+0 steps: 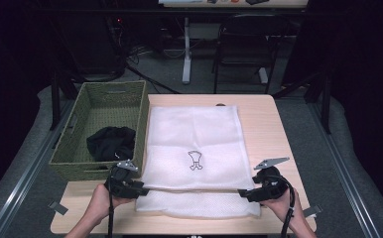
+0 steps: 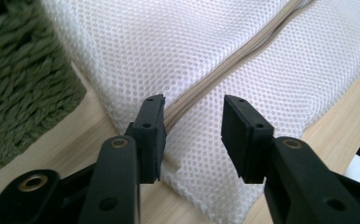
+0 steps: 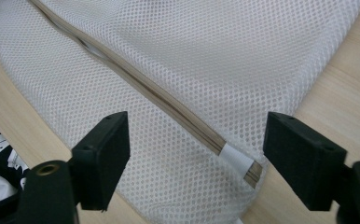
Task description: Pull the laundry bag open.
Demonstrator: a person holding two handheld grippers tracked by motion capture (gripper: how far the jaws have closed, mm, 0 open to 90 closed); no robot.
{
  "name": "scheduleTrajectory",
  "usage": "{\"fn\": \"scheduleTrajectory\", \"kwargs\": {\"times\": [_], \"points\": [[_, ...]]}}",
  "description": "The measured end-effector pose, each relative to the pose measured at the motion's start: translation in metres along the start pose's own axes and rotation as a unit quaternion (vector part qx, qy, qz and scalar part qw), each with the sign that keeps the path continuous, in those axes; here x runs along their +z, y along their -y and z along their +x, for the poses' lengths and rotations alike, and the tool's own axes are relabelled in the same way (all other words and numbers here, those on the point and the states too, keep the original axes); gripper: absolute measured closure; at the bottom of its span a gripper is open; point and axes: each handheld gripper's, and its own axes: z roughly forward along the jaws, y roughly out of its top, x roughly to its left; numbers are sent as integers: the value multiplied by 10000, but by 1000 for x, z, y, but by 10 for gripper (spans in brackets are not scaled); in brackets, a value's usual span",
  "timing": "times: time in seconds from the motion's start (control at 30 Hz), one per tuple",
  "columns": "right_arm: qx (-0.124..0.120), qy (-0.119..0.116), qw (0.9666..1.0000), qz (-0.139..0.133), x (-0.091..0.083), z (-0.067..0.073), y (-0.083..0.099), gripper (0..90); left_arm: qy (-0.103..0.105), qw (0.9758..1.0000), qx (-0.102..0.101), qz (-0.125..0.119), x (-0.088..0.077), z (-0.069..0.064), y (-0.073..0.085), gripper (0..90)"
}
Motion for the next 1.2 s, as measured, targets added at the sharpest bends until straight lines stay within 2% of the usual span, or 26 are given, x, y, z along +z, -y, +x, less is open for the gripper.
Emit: {"fn": "scheduleTrajectory", "kwargs": {"times": [0.03, 0.17, 0.2, 0.23, 0.27, 0.57, 0.67, 0.73, 1.0, 1.2], "points": [[-20, -19, 10000, 0, 0, 1, -1, 193, -35, 10000, 68, -6, -2, -1, 0, 563], [-252, 14, 9995, -163, 1, 7, -5, 194, -85, 9999, 8, -93, -8, 0, 0, 465], [-298, 38, 9994, -182, 1, 9, -6, 191, -161, 9998, -24, -109, -10, 0, 1, 433], [-341, 56, 9992, -195, 2, 10, -7, 190, -234, 9997, 39, -63, -12, 1, 1, 405], [-385, 66, 9990, -220, 3, 11, -8, 187, -273, 9996, 5, -101, -12, 0, 1, 386], [-688, 73, 9972, -283, 15, 18, -25, 180, -497, 9984, 233, -136, -19, -1, 2, 202], [-783, 62, 9966, -260, 21, 21, -30, 182, -723, 9969, 272, -163, -21, -2, 2, 163], [-870, 69, 9959, -235, 26, 24, -35, 180, -779, 9964, 280, -185, -23, -3, 3, 157], [-1060, 84, 9942, -146, 40, 33, -54, 149, -876, 9955, 298, -214, -27, -5, 6, 107], [-1287, 219, 9914, -78, 55, 39, -67, 149, -944, 9949, 292, -226, -26, -5, 7, 94]]}}
